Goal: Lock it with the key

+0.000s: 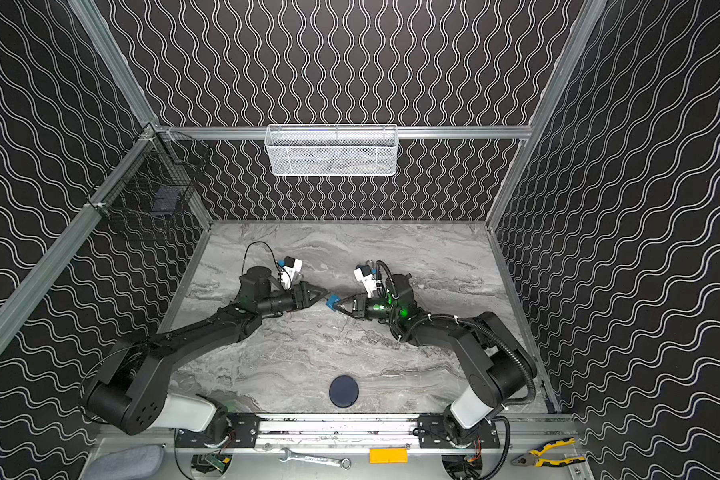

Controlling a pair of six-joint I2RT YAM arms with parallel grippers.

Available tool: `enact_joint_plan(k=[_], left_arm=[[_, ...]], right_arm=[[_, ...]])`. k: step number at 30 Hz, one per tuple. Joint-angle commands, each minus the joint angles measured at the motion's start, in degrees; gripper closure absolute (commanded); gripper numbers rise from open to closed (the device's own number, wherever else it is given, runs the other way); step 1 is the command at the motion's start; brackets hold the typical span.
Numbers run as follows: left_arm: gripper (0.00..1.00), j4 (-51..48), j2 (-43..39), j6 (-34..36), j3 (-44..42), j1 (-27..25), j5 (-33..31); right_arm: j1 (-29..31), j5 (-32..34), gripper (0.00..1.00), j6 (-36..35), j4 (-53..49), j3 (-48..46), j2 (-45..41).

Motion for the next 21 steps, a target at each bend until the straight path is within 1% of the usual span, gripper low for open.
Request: enact_joint_plan(k=[1, 6, 10, 15, 18, 21], left_arm=[[0.48, 4.3, 0.6, 0.4, 0.4, 0.2, 0.6], [0.48, 9.1, 1.1, -2.2, -0.7, 0.2, 1.6], [0.5, 10.0, 1.1, -2.8, -1.0, 0.2, 2.1], [0.57, 7.8, -0.5, -2.1, -1.0, 0.2, 1.9], [0.61, 4.7, -1.3, -0.7, -0.4, 0.2, 1.4], [0.64, 3.5, -1.2, -0.1, 0.0, 0.2, 0.9]], right_arm=[[0.0, -1.6, 1.0, 2.7, 7.0, -0.4, 0.1], [0.0, -2.0, 1.0, 4.6, 9.8, -0.5, 1.2], [0.0, -2.2, 1.0, 4.8, 10.0, -0.2, 2.0], [0.0, -2.1, 1.0, 4.5, 9.7, 0.1, 2.9], [0.0, -1.6, 1.0, 2.2, 6.4, 0.8, 2.5], [0.0, -1.7, 1.0, 2.0, 6.0, 1.0, 2.4]])
